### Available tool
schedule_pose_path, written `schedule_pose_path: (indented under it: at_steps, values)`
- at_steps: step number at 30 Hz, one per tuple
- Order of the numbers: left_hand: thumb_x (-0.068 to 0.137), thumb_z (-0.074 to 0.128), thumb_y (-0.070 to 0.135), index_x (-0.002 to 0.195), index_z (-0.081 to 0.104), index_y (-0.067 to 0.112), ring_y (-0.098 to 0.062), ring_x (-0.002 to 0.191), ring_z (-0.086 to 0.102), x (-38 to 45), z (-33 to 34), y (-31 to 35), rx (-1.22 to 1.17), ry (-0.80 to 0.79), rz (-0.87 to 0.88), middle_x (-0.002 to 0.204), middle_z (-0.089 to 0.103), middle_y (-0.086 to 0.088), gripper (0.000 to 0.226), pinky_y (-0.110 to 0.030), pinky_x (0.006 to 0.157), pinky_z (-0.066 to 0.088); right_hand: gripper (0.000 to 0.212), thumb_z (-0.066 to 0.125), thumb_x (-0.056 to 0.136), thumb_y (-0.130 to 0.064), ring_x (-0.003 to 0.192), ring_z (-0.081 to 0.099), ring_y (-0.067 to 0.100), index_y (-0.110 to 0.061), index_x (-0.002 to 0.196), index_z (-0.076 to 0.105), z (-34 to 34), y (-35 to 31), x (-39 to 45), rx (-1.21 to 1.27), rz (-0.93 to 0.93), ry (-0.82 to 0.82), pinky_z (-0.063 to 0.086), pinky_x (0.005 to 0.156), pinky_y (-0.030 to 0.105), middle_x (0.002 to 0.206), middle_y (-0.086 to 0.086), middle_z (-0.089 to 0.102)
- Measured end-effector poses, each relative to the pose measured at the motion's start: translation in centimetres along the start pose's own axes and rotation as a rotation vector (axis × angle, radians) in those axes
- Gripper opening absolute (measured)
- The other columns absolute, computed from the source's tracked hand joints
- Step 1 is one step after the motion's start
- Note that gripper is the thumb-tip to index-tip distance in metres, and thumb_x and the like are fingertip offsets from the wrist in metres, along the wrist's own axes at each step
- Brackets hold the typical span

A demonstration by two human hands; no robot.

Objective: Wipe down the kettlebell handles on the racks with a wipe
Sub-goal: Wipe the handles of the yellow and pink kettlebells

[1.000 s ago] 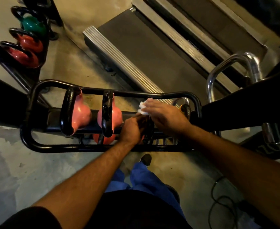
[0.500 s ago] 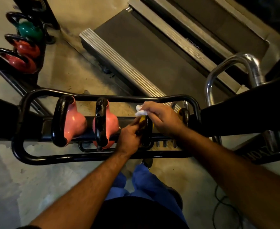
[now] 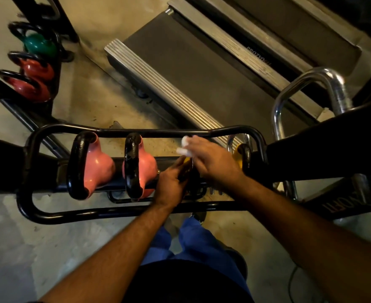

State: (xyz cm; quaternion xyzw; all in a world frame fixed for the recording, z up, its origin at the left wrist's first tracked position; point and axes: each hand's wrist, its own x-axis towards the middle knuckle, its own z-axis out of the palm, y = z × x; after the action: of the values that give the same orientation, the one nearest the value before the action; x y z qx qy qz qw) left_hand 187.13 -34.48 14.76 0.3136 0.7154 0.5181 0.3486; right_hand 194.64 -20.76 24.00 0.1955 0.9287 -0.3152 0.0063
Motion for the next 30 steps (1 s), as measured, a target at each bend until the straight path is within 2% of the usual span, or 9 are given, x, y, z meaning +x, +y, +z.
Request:
schedule_pose_path:
  at_steps: [3,7,11,15,17,20,26,28,30]
  values:
    - [0.093,0.061,0.006,0.125,0.064,0.025,-0.008,0.115,0.062,-0.1,0.1,0.3,0.018,-0.006,0.006,0.125,0.066,0.005,0.037,-0.026,0.096,0.054,0.04,0.041,0.103,-0.035,0.144,0.04,0.015,-0.024,0.134,0.064,0.3,0.3,-0.8,-0.051,-0.096,-0.025,0.027,0.116,0.026,0.148,-0.001,0.054]
    - [0.097,0.058,0.018,0.129,0.064,0.023,-0.006,0.119,0.06,0.9,0.0,0.3,0.071,-0.011,0.021,0.139,0.056,0.011,0.033,-0.022,0.096,0.052,0.038,0.044,0.106,-0.033,0.142,0.042,0.009,-0.024,0.141,0.058,0.0,0.8,0.5,0.0,0.113,0.058,0.037,0.118,0.039,0.149,-0.003,0.053]
    - [0.093,0.06,0.006,0.115,0.064,0.03,-0.009,0.109,0.066,-0.2,-0.2,0.6,-0.074,0.013,-0.074,0.113,0.069,0.008,0.032,-0.03,0.093,0.055,0.041,0.04,0.104,-0.031,0.147,0.035,0.022,-0.023,0.14,0.058,1.0,-0.4,-1.9,-0.081,-0.074,-0.032,0.028,0.117,0.039,0.153,0.005,0.048]
    - [0.094,0.06,0.01,0.126,0.065,0.017,-0.005,0.117,0.06,0.9,0.1,0.7,0.102,0.011,-0.011,0.135,0.061,0.006,0.033,-0.023,0.094,0.052,0.042,0.037,0.106,-0.039,0.146,0.038,0.013,-0.028,0.141,0.056,0.3,1.3,-0.1,-0.082,0.08,0.074,0.037,0.118,0.043,0.153,-0.002,0.049]
    - [0.096,0.058,0.011,0.12,0.067,0.014,-0.004,0.106,0.065,0.7,0.2,0.7,0.117,0.035,-0.009,0.122,0.067,0.003,0.026,-0.021,0.084,0.055,0.045,0.035,0.105,-0.042,0.147,0.034,0.016,-0.025,0.141,0.056,0.7,0.3,0.4,-0.116,0.101,0.01,0.033,0.12,0.043,0.155,-0.002,0.046]
    - [0.094,0.056,0.012,0.099,0.068,0.016,-0.013,0.086,0.067,-0.3,0.1,0.7,0.14,0.108,-0.005,0.09,0.07,0.001,0.014,-0.028,0.072,0.055,0.047,0.034,0.102,-0.042,0.149,0.031,0.022,-0.021,0.133,0.062,1.5,-0.9,-2.1,-0.14,-0.061,-0.028,0.031,0.113,0.038,0.154,0.003,0.047]
    - [0.093,0.063,0.01,0.131,0.061,0.019,-0.007,0.116,0.062,0.7,0.3,1.6,-0.024,0.005,-0.073,0.132,0.063,0.003,0.04,-0.025,0.098,0.052,0.042,0.037,0.107,-0.035,0.143,0.042,0.015,-0.026,0.144,0.054,1.3,0.7,-1.4,-0.146,0.079,0.157,0.041,0.114,0.034,0.153,0.0,0.048]
    - [0.093,0.062,0.008,0.128,0.063,0.016,-0.005,0.115,0.061,0.5,0.1,1.7,-0.023,0.0,-0.061,0.135,0.06,0.007,0.036,-0.023,0.095,0.053,0.039,0.041,0.107,-0.034,0.139,0.045,0.009,-0.027,0.143,0.054,1.7,0.4,-0.3,-0.042,0.113,0.156,0.04,0.113,0.03,0.149,-0.005,0.052]
    - [0.093,0.062,0.005,0.123,0.065,0.016,0.011,0.106,0.059,0.4,0.0,1.7,-0.031,0.016,-0.043,0.126,0.058,0.022,0.033,-0.01,0.087,0.05,0.035,0.043,0.105,-0.031,0.12,0.058,0.01,-0.024,0.134,0.061,2.0,0.2,0.6,0.1,0.204,0.217,0.048,0.104,0.035,0.132,-0.004,0.065]
